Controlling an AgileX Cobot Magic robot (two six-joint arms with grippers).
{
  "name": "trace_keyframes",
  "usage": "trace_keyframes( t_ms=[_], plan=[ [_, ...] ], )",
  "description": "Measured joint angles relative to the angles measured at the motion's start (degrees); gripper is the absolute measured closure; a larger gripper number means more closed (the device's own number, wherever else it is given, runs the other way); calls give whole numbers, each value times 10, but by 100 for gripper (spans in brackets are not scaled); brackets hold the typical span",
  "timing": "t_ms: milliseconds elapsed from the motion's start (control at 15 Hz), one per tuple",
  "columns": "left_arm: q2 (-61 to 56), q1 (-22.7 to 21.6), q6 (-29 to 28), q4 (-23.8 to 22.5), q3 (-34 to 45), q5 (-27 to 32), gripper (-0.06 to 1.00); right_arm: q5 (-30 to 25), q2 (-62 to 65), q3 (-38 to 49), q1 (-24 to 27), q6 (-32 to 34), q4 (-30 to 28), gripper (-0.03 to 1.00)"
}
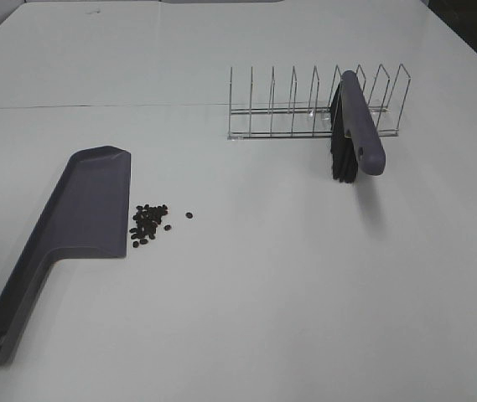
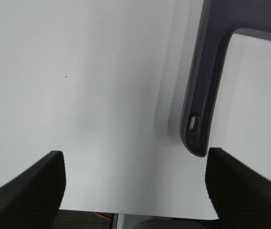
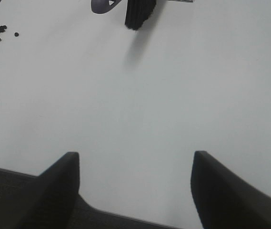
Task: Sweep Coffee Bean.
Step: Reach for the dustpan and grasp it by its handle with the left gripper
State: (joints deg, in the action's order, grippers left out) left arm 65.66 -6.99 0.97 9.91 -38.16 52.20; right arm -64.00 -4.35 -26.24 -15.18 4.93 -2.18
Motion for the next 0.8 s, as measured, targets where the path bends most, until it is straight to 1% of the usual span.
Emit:
trace_keyframes(
  t_ms=[67, 133, 200, 333, 400, 467, 667, 733, 800],
  plan=[
    [42, 14, 0, 2, 0, -20, 21, 0, 0, 0, 0, 0, 0, 33],
    [114, 72, -19, 2, -5, -66, 21, 0, 0, 0, 0, 0, 0, 33],
    [128, 87, -29, 2, -7, -81, 21, 0, 0, 0, 0, 0, 0, 33],
    [203, 146, -83, -11, -26, -133, 21, 0, 0, 0, 0, 0, 0, 33],
    [240, 160, -98, -14, -41, -143, 21, 0, 0, 0, 0, 0, 0, 33],
    [278, 169, -101, -15, -62, -148, 21, 0, 0, 0, 0, 0, -1, 33],
    [364, 174, -103, -17, -104, -150, 22, 0, 0, 0, 0, 0, -1, 33],
    [402, 174, -105, -17, -116, -160, 22, 0, 0, 0, 0, 0, -1, 33],
    [414, 174, -105, -17, -117, -171, 24, 0, 0, 0, 0, 0, -1, 33]
  ],
)
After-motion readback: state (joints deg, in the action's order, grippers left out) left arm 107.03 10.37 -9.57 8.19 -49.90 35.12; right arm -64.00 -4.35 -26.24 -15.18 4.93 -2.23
